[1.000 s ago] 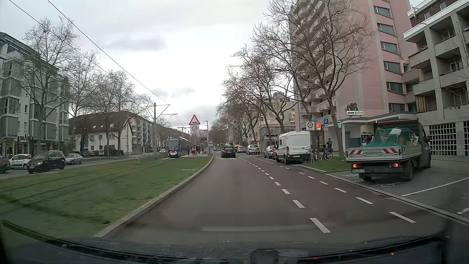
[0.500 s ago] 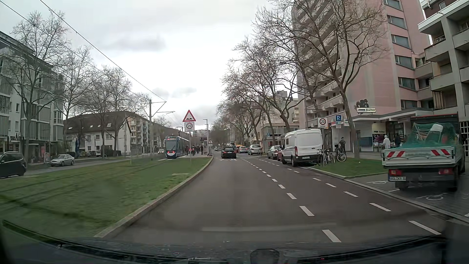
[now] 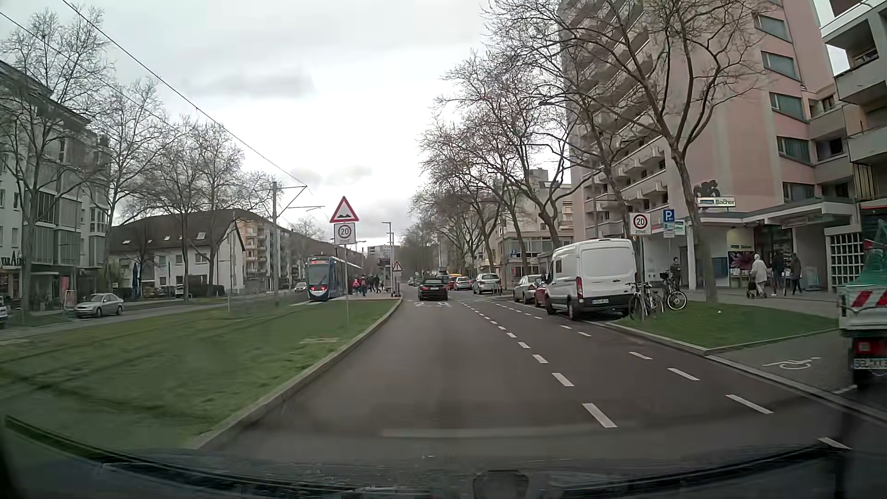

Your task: Follow the waypoints while adhering to traffic rules and regulations

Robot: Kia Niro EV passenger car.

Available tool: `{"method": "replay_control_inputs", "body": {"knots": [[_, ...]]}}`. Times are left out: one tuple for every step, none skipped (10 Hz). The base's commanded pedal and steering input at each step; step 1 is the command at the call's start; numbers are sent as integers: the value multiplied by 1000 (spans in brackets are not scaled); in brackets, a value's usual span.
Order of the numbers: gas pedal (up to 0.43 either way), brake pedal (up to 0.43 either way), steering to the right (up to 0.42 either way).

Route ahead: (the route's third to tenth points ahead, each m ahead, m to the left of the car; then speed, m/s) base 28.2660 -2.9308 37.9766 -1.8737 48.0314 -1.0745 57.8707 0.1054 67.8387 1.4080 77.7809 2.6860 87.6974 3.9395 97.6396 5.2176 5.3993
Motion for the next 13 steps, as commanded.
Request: {"method": "replay_control_inputs", "body": {"knots": [[28,0,-9],[28,0,-9],[28,0,-9],[28,0,-9],[28,0,-9],[28,0,-10],[28,0,-9],[28,0,-10],[28,0,-9],[28,0,-9],[28,0,-9],[28,0,-9],[28,0,-9]]}}
